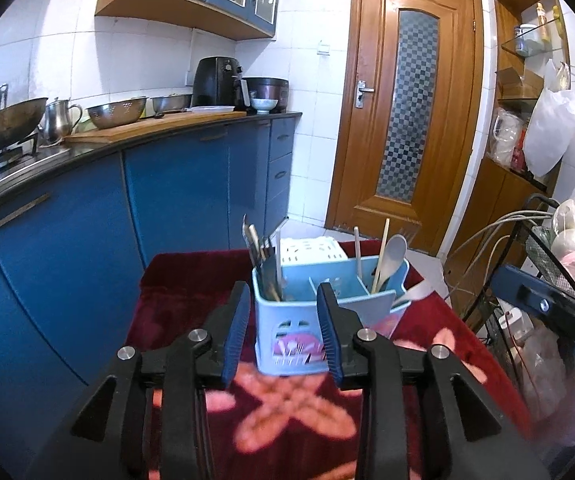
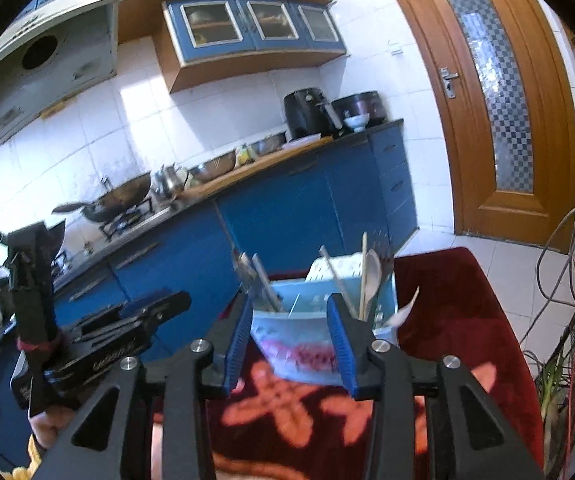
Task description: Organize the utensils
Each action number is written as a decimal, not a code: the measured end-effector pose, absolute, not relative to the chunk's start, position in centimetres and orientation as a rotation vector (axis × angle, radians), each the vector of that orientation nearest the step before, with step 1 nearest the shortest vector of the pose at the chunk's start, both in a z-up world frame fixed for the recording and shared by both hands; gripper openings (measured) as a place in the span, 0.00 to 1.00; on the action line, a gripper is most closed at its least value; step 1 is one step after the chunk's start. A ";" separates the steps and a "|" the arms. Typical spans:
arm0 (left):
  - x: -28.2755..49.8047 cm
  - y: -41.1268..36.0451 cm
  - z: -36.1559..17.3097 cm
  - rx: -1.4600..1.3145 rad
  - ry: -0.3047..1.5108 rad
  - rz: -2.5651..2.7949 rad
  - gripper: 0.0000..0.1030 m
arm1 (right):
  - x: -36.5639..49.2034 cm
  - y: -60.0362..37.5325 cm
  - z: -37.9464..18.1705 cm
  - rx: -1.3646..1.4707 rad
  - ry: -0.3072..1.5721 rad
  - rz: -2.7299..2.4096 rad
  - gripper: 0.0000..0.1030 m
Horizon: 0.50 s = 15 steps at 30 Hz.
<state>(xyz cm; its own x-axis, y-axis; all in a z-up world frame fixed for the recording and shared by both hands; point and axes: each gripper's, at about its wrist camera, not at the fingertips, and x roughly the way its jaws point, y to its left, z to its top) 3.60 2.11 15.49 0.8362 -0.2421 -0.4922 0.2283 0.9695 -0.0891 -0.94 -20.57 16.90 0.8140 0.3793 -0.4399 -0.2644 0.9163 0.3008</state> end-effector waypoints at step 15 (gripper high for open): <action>0.0 2.1 9.6 -0.032 0.652 -0.231 0.48 | -4.6 -19.4 9.6 0.186 0.709 0.291 0.53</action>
<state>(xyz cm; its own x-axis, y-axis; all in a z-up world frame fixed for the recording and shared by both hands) -0.04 2.10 9.62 0.7701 -0.2230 -0.5977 0.2032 0.9739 -0.1015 -4.60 -19.41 9.63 0.7212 0.3244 -0.6120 -0.1995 0.9434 0.2650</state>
